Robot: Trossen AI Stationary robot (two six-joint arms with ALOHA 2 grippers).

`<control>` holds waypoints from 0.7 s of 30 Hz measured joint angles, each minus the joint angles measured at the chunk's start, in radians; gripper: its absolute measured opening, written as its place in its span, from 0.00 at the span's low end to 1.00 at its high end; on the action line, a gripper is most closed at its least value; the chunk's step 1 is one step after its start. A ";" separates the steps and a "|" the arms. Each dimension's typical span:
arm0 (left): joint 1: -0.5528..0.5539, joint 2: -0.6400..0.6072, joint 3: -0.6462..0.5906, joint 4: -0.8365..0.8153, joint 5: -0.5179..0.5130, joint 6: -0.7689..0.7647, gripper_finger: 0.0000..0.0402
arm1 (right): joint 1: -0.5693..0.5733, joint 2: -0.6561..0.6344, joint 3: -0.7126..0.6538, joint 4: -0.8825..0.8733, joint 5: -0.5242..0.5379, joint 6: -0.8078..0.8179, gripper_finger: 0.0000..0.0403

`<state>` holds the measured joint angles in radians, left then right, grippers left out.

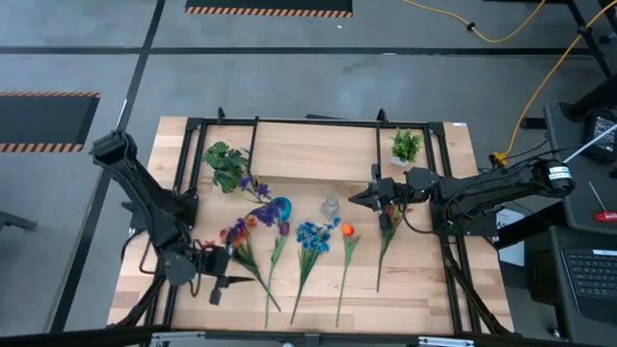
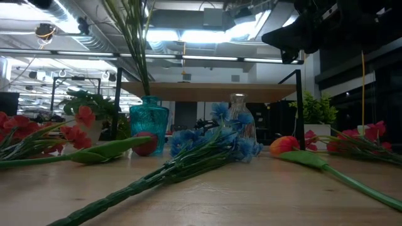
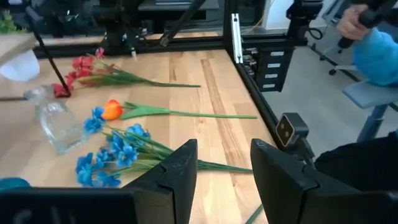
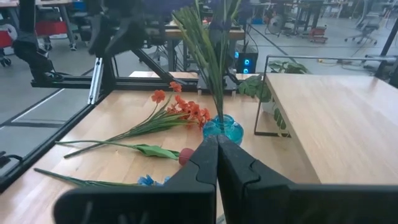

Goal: Pick and place flowers into a vace then onto a shelf
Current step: Put the dark red flower into the transparent blue vase

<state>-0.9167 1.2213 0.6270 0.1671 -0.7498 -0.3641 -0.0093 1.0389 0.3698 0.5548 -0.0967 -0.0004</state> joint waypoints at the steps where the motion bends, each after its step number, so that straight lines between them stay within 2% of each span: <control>1: 0.008 0.019 0.001 0.012 0.000 -0.013 0.36 | 0.001 0.000 0.000 -0.001 0.000 0.000 0.01; 5: 0.042 0.091 0.028 0.009 0.000 -0.051 0.36 | 0.002 0.000 0.000 -0.001 0.000 0.000 0.01; 13: 0.095 0.211 0.131 -0.006 0.044 -0.028 0.36 | 0.002 0.000 0.000 -0.010 0.000 -0.003 0.01; 21: 0.132 0.300 0.281 -0.267 0.035 -0.207 0.36 | 0.002 0.000 0.000 -0.040 0.000 -0.006 0.01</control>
<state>-0.7852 1.5210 0.9080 -0.0997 -0.7146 -0.5714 -0.0078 1.0389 0.3698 0.5147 -0.0967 -0.0059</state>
